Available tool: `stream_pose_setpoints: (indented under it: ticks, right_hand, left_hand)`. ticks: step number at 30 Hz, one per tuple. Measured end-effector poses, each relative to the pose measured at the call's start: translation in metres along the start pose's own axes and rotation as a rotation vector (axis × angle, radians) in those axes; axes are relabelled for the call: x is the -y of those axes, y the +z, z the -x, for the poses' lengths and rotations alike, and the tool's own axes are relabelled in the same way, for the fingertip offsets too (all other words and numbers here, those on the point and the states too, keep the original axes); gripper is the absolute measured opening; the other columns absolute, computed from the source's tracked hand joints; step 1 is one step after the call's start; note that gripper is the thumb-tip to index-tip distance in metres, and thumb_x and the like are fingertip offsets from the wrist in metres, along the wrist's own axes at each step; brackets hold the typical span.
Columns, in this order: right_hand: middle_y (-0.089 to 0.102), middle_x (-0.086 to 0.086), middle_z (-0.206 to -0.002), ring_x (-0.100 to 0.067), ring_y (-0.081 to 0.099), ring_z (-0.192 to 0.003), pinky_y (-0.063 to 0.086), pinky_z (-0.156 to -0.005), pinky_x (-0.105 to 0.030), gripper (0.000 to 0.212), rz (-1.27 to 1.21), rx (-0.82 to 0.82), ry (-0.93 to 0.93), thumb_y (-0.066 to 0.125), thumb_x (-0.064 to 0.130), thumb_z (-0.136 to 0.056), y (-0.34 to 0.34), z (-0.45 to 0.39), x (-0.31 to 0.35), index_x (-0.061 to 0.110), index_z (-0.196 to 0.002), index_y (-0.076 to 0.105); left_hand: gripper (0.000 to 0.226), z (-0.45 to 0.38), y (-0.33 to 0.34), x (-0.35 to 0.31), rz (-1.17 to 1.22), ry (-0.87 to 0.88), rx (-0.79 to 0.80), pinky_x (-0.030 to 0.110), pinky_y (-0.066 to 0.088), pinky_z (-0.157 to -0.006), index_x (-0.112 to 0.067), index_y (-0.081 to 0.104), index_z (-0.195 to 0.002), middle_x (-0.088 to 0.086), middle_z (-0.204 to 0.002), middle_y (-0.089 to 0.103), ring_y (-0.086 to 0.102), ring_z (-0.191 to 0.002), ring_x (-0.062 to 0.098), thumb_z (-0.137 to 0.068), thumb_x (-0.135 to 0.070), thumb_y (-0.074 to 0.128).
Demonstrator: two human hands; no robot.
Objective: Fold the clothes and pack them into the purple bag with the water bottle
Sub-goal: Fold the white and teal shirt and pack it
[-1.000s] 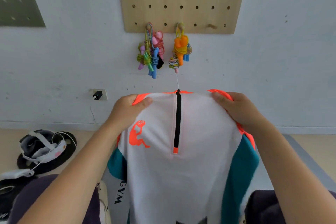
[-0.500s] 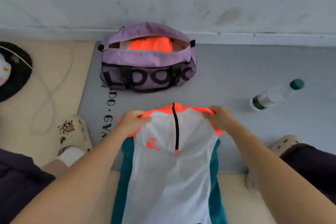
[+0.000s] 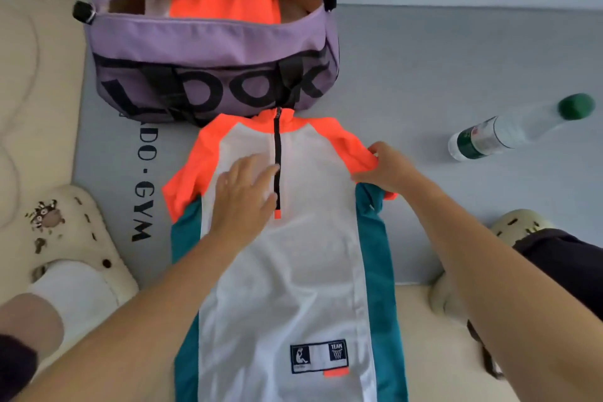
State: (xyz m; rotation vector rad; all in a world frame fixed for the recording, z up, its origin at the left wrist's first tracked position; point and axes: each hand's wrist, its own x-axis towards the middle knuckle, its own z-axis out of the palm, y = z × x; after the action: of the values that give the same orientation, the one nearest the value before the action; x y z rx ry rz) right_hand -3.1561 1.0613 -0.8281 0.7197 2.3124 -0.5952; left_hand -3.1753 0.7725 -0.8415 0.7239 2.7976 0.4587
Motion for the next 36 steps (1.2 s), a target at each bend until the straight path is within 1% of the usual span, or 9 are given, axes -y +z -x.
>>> stream_pose_setpoints:
  ticks: [4, 8, 10, 14, 18, 25, 29, 32, 36]
  right_hand:
    - [0.062, -0.003, -0.08, -0.03, 0.061, -0.087, 0.039, -0.074, -0.033, 0.016, 0.201, 0.055, 0.018, 0.067, 0.032, -0.076, -0.014, 0.006, -0.014, 0.02, -0.08, 0.057]
    - [0.061, -0.016, -0.101, -0.036, 0.055, -0.101, 0.033, -0.083, -0.041, 0.018, 0.109, -0.677, 0.106, 0.054, 0.009, -0.084, -0.029, 0.013, -0.029, 0.011, -0.102, 0.054]
    - [0.053, -0.019, -0.114, -0.037, 0.048, -0.11, 0.035, -0.086, -0.045, 0.037, 0.081, -0.834, 0.192, 0.057, 0.006, -0.08, -0.025, 0.027, -0.029, 0.009, -0.116, 0.048]
    - [0.046, -0.019, -0.127, -0.036, 0.045, -0.116, 0.036, -0.086, -0.045, 0.062, 0.091, -0.728, 0.154, 0.054, 0.008, -0.077, 0.023, 0.053, -0.007, 0.008, -0.137, 0.038]
    - [0.045, -0.018, -0.14, -0.037, 0.042, -0.129, 0.036, -0.096, -0.048, 0.059, 0.126, -0.478, -0.326, 0.06, 0.029, -0.087, 0.09, 0.072, 0.039, 0.009, -0.14, 0.044]
    - [-0.002, -0.012, -0.163, -0.037, -0.001, -0.149, 0.015, -0.115, -0.057, 0.096, 0.444, -0.206, -0.549, 0.043, 0.077, -0.081, 0.154, 0.06, 0.099, 0.034, -0.154, -0.003]
    - [-0.003, -0.014, -0.163, -0.043, 0.0, -0.148, 0.017, -0.113, -0.063, 0.11, 0.46, -0.237, -0.523, 0.053, 0.082, -0.069, 0.168, 0.055, 0.101, 0.032, -0.155, 0.005]
    - [0.003, -0.013, -0.163, -0.046, 0.008, -0.147, 0.021, -0.112, -0.063, 0.112, 0.446, -0.287, -0.538, 0.055, 0.082, -0.066, 0.171, 0.054, 0.095, 0.031, -0.155, 0.011]
    - [-0.005, -0.011, -0.163, -0.044, 0.001, -0.147, 0.015, -0.114, -0.061, 0.11, 0.441, -0.26, -0.524, 0.051, 0.082, -0.069, 0.171, 0.057, 0.094, 0.033, -0.155, 0.003]
  left_hand:
    - [0.064, 0.037, 0.037, -0.017, -0.038, -0.098, 0.375, 0.05, 0.016, -0.116, -0.04, 0.025, -0.151, 0.006, -0.164, 0.003, 0.001, -0.15, 0.031, -0.093, -0.047, 0.052]
    - [0.066, 0.039, 0.039, -0.012, 0.051, -0.104, 0.425, 0.048, 0.003, -0.119, -0.044, 0.015, -0.152, -0.001, -0.164, -0.012, -0.016, -0.15, 0.024, -0.095, -0.045, 0.049]
    - [0.063, 0.037, 0.031, -0.008, 0.141, -0.114, 0.414, 0.043, 0.005, -0.12, -0.039, 0.021, -0.152, -0.002, -0.165, -0.004, -0.01, -0.151, 0.021, -0.096, -0.039, 0.051]
    - [0.05, 0.045, 0.011, 0.004, 0.216, -0.181, 0.073, 0.043, 0.026, -0.115, -0.016, 0.054, -0.136, 0.013, -0.153, 0.036, 0.029, -0.143, 0.032, -0.087, -0.017, 0.065]
    - [0.047, 0.058, -0.003, 0.029, 0.172, -0.502, -0.247, 0.046, 0.035, -0.103, -0.008, 0.06, -0.125, 0.018, -0.135, 0.049, 0.044, -0.125, 0.037, -0.081, -0.016, 0.072]
    - [0.066, 0.049, -0.018, 0.092, 0.604, -1.004, -0.256, 0.037, 0.045, -0.094, -0.017, 0.042, -0.142, 0.003, -0.113, 0.057, 0.056, -0.109, 0.024, -0.088, -0.046, 0.064]
    - [0.037, 0.033, -0.015, 0.116, 0.698, -0.991, -0.06, 0.023, 0.04, -0.06, -0.017, 0.057, -0.101, -0.009, -0.086, 0.059, 0.06, -0.085, 0.017, -0.078, -0.039, 0.076]
    - [0.029, 0.018, -0.016, 0.125, 0.593, -0.929, 0.045, 0.029, 0.039, -0.055, -0.012, 0.054, -0.078, 0.003, -0.072, 0.056, 0.053, -0.07, 0.019, -0.08, -0.031, 0.074]
    - [0.012, 0.008, -0.039, 0.137, 0.604, -0.96, -0.416, 0.032, 0.044, -0.069, -0.014, 0.055, -0.091, 0.0, -0.088, 0.059, 0.061, -0.088, 0.026, -0.091, -0.024, 0.061]
